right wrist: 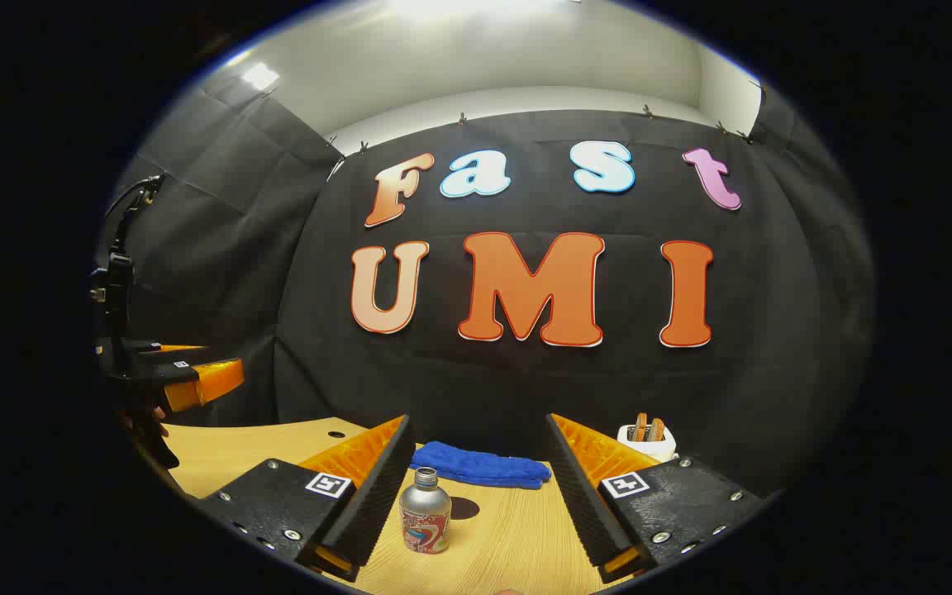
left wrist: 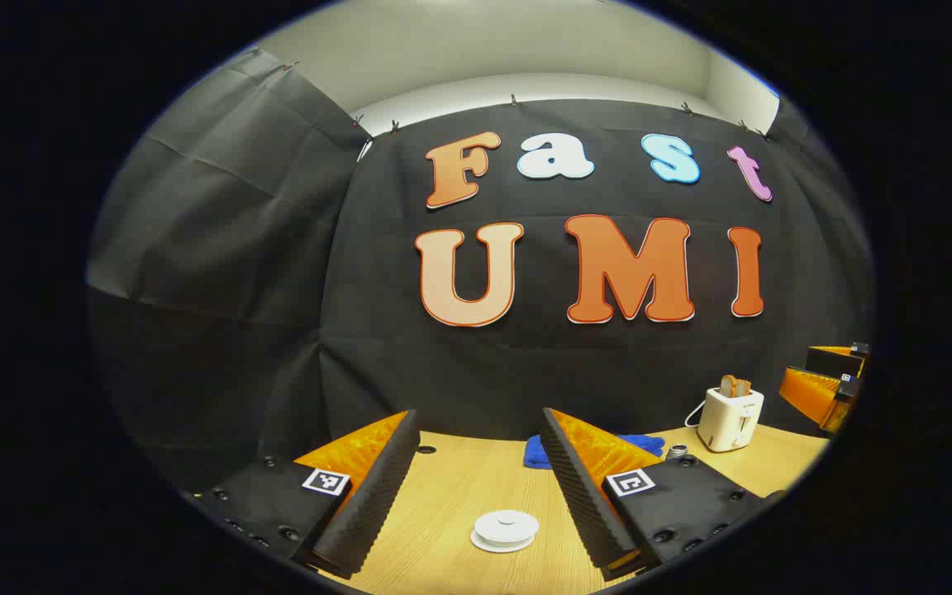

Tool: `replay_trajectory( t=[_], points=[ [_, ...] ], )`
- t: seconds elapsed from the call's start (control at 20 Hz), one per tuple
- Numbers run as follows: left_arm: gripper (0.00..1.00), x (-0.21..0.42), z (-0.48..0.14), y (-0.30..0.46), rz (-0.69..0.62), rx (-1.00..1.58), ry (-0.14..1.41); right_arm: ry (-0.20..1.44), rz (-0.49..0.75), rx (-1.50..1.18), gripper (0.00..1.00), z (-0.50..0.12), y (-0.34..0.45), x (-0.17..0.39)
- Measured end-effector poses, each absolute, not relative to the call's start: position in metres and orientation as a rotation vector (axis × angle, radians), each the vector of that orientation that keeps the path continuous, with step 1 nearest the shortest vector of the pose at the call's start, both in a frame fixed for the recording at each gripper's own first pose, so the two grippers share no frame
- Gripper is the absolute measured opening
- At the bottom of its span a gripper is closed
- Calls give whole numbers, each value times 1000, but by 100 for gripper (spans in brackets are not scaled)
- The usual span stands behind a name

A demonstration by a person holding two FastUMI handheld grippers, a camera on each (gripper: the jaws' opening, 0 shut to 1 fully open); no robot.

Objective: Open the teacup lid with one hand, grasp the water bottle and pour water into the teacup with the other hand; after pouring, place the water bottle on the coaster and then close the teacup lid.

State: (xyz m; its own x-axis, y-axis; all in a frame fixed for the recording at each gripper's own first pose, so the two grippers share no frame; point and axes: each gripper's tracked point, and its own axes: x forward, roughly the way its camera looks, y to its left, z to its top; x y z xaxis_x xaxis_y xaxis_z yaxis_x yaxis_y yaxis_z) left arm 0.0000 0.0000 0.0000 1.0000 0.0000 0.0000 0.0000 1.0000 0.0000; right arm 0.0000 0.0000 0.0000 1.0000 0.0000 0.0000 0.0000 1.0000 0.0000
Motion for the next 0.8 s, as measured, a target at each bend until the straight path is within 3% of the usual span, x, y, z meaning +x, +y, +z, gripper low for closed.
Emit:
replay_trajectory(
  t=[0.8],
  points=[
    [96, 5, -4, -6, -8, -16, 1, -2, 26, -33, 94, -7, 10, 5]
  ],
)
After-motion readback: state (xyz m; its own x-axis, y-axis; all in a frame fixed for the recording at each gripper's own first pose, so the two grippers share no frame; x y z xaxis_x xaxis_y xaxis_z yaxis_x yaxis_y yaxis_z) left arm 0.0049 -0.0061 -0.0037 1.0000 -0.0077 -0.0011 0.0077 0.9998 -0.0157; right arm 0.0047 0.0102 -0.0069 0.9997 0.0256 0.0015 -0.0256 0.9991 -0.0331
